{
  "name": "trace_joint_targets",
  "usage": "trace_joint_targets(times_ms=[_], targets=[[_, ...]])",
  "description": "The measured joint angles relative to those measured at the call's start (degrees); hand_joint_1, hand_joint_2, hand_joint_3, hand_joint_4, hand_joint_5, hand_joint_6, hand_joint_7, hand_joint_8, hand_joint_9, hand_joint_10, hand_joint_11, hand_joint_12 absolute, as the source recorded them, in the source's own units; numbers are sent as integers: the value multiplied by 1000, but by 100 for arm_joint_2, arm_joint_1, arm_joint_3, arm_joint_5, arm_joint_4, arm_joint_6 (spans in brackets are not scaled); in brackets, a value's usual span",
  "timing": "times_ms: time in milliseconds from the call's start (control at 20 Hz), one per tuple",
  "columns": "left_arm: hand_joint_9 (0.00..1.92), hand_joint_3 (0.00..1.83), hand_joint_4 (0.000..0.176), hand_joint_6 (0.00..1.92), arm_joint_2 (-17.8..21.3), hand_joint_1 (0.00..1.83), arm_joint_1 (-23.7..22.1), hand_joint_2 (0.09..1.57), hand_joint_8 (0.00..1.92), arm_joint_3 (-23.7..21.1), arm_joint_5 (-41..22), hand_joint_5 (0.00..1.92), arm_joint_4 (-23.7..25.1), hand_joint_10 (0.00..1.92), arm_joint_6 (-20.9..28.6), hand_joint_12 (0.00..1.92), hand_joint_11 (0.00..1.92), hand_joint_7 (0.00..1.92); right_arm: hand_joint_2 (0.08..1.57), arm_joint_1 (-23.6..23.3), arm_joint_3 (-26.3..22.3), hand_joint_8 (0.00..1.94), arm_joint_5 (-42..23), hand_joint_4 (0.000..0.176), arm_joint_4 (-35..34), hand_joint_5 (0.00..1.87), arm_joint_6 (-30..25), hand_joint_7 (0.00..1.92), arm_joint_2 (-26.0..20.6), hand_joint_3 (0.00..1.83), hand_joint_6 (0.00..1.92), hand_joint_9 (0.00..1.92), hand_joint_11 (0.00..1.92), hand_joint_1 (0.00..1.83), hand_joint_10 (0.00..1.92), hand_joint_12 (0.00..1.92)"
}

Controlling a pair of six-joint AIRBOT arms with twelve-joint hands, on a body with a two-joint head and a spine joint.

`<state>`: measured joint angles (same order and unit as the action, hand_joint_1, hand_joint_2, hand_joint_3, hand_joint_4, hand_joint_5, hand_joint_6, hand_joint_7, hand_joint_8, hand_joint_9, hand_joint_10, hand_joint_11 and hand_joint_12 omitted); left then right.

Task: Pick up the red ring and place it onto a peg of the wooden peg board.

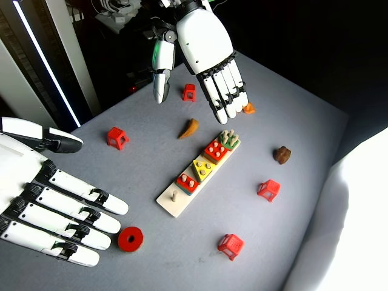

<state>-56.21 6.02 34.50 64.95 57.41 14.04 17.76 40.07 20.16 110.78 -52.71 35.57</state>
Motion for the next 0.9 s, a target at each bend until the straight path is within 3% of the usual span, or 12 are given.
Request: trace_joint_targets(times_ms=[50,100,250,300,500,700,900], targets=[[0,12,0,0,0,0,0,1043,0,0,2,0,0,0,2,0,0,0,847,-2,109,0,15,0,-210,0,0,0,74,0,0,0,1,500,0,0],[0,13,0,0,0,0,0,1048,0,0,17,0,0,0,2,0,0,0,869,-13,262,0,26,0,-511,0,83,0,192,0,0,0,0,732,0,0],[0,5,0,1,0,0,0,1037,0,0,31,3,0,0,17,3,6,0,903,-146,570,0,210,0,-1250,0,815,0,501,4,0,0,74,1064,0,37],[0,6,0,1,0,0,0,1040,0,0,20,3,0,0,24,5,11,0,957,-221,660,0,310,0,-1574,0,1154,0,608,0,0,0,14,1097,0,272],[0,1,0,0,0,0,0,1030,0,2,31,0,0,0,39,0,0,0,878,-258,942,0,350,0,-2087,0,1532,0,960,0,0,4,0,1151,1,600],[0,0,0,0,0,0,0,1027,0,2,28,0,-2,0,70,0,0,0,868,-385,1228,0,284,0,-3504,0,2463,0,1307,0,0,12,0,1188,4,606],[0,12,0,0,0,0,0,1058,0,2,31,0,-2,0,81,0,0,0,893,-474,1692,0,372,0,-4299,0,2896,0,1784,6,0,0,0,1140,0,436]])
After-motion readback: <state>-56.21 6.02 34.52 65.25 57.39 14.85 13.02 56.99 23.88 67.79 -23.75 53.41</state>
